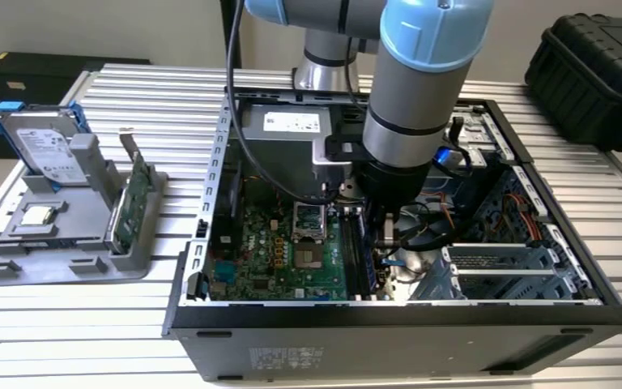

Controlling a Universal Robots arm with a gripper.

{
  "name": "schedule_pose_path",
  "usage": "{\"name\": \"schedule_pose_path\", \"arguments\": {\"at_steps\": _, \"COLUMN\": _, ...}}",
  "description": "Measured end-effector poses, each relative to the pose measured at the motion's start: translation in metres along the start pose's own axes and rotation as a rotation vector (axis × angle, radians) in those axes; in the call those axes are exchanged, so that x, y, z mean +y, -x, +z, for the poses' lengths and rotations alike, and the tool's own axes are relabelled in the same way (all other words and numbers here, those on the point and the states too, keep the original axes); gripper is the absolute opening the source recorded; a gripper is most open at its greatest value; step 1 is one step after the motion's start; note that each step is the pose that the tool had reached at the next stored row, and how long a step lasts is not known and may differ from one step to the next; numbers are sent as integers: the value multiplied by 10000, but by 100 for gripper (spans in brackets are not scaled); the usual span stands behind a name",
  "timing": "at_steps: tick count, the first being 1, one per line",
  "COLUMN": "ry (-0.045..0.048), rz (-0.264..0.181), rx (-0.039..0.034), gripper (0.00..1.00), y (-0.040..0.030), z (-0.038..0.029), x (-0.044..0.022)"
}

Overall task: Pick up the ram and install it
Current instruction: 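Press down the ram until it locks into place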

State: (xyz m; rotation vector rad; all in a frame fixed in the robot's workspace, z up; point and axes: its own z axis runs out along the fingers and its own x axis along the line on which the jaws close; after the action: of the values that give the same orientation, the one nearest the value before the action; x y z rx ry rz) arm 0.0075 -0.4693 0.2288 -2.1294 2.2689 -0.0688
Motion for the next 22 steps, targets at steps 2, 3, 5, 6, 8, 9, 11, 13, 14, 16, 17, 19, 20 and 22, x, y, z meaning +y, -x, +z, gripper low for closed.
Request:
{"name": "schedule_pose_path", "arguments": {"at_steps": 2, "ry": 1, "rz": -1, "rx": -3, "gripper": 0, "y": -1, "z": 15, "x": 1}}
{"name": "schedule_pose_path", "arguments": {"at_steps": 3, "ry": 2, "rz": -1, "rx": -5, "gripper": 0, "y": -1, "z": 24, "x": 1}}
{"name": "schedule_pose_path", "arguments": {"at_steps": 5, "ry": 2, "rz": -1, "rx": -2, "gripper": 0, "y": -1, "z": 41, "x": 2}}
{"name": "schedule_pose_path", "arguments": {"at_steps": 6, "ry": 3, "rz": -1, "rx": 1, "gripper": 0, "y": -1, "z": 45, "x": 2}}
{"name": "schedule_pose_path", "arguments": {"at_steps": 8, "ry": 3, "rz": -1, "rx": 3, "gripper": 0, "y": -2, "z": 49, "x": 3}}
{"name": "schedule_pose_path", "arguments": {"at_steps": 9, "ry": 3, "rz": -2, "rx": 2, "gripper": 0, "y": -1, "z": 53, "x": 3}}
{"name": "schedule_pose_path", "arguments": {"at_steps": 11, "ry": 3, "rz": -1, "rx": 1, "gripper": 0, "y": -1, "z": 62, "x": 3}}
{"name": "schedule_pose_path", "arguments": {"at_steps": 13, "ry": 4, "rz": -2, "rx": 6, "gripper": 0, "y": -2, "z": 80, "x": 4}}
{"name": "schedule_pose_path", "arguments": {"at_steps": 14, "ry": 3, "rz": -1, "rx": 0, "gripper": 0, "y": -1, "z": 92, "x": 5}}
{"name": "schedule_pose_path", "arguments": {"at_steps": 16, "ry": 4, "rz": -2, "rx": 6, "gripper": 0, "y": -1, "z": 110, "x": 6}}
{"name": "schedule_pose_path", "arguments": {"at_steps": 17, "ry": 4, "rz": -2, "rx": 7, "gripper": 0, "y": 0, "z": 118, "x": 6}}
{"name": "schedule_pose_path", "arguments": {"at_steps": 19, "ry": 5, "rz": -1, "rx": 11, "gripper": 0, "y": 1, "z": 118, "x": 6}}
{"name": "schedule_pose_path", "arguments": {"at_steps": 20, "ry": 5, "rz": -1, "rx": 11, "gripper": 0, "y": 1, "z": 117, "x": 6}}
{"name": "schedule_pose_path", "arguments": {"at_steps": 22, "ry": 5, "rz": -2, "rx": 11, "gripper": 0, "y": 1, "z": 117, "x": 6}}
